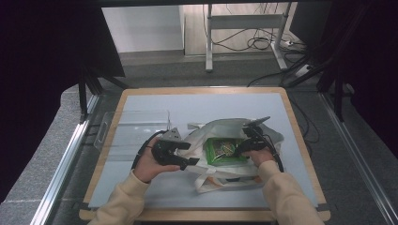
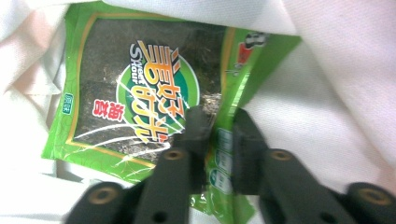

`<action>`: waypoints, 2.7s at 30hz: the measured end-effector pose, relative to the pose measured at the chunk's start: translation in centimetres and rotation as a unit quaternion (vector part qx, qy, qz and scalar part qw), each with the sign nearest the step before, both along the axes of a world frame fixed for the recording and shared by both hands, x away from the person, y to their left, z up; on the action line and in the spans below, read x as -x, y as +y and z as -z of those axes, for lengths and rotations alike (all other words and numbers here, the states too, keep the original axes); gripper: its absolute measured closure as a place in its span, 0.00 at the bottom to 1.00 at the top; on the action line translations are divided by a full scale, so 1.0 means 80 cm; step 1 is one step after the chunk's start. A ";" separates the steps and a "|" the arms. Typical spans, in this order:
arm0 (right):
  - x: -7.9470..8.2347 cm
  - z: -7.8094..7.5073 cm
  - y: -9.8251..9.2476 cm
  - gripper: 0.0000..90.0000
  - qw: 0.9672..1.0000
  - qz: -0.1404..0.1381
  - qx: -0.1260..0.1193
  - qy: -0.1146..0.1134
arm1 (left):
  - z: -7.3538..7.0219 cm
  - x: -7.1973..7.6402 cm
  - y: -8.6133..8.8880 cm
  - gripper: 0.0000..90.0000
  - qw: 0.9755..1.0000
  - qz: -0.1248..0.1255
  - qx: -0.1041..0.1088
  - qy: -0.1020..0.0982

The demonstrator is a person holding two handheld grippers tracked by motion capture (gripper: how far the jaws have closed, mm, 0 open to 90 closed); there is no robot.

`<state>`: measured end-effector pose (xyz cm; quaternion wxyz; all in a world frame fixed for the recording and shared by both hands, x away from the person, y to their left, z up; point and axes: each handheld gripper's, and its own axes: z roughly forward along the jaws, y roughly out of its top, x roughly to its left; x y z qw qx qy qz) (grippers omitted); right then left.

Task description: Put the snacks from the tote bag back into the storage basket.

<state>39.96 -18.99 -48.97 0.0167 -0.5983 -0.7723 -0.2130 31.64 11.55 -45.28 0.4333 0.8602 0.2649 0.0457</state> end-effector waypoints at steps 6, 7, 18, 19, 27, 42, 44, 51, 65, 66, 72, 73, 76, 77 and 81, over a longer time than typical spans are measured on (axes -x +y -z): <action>0.003 -0.003 -0.005 0.98 1.000 -0.007 -0.007 -0.003 | 0.000 0.000 0.000 0.35 1.000 -0.002 -0.001 0.000; 0.004 -0.003 -0.005 0.98 1.000 -0.007 -0.007 -0.001 | 0.000 0.000 0.001 0.35 1.000 -0.002 0.000 0.000; 0.021 -0.022 -0.020 0.99 0.999 -0.022 -0.031 -0.024 | -0.001 -0.003 0.004 0.35 1.000 0.005 -0.001 0.000; 0.022 -0.025 -0.023 0.99 0.999 -0.023 -0.033 -0.027 | -0.001 -0.002 0.004 0.35 1.000 0.003 0.000 0.003; 0.035 -0.050 -0.041 0.99 0.997 -0.022 -0.041 -0.062 | 0.000 -0.002 0.003 0.35 1.000 0.001 -0.002 0.003; 0.057 -0.094 -0.049 1.00 0.990 -0.049 -0.034 -0.129 | 0.000 -0.002 0.003 0.35 1.000 0.001 -0.001 0.001; 0.059 -0.099 -0.050 1.00 0.989 -0.053 -0.034 -0.135 | 0.000 -0.002 0.003 0.35 1.000 0.001 0.000 0.001; 0.064 -0.119 -0.054 1.00 0.984 -0.074 -0.036 -0.158 | 0.000 -0.002 0.003 0.35 1.000 -0.002 0.005 0.001; 0.078 -0.136 -0.078 1.00 0.973 -0.103 -0.062 -0.196 | -0.005 -0.003 0.007 0.35 1.000 -0.004 0.000 -0.002; 0.078 -0.136 -0.079 1.00 0.972 -0.107 -0.065 -0.198 | -0.009 -0.002 0.007 0.35 1.000 -0.006 0.001 -0.006; 0.078 -0.135 -0.090 1.00 0.965 -0.123 -0.089 -0.213 | -0.020 -0.001 0.011 0.35 1.000 -0.015 0.001 -0.016; 0.077 -0.134 -0.092 1.00 0.964 -0.125 -0.094 -0.216 | -0.021 0.000 0.011 0.35 1.000 -0.017 0.003 -0.016; 0.078 -0.132 -0.096 1.00 0.961 -0.128 -0.103 -0.222 | -0.024 0.000 0.011 0.35 1.000 -0.018 0.006 -0.017; 0.078 -0.132 -0.097 1.00 0.960 -0.132 -0.106 -0.224 | -0.025 -0.001 0.010 0.35 1.000 -0.018 0.007 -0.016; 0.078 -0.133 -0.101 1.00 0.955 -0.140 -0.115 -0.233 | -0.026 -0.004 0.006 0.35 1.000 -0.020 0.006 -0.015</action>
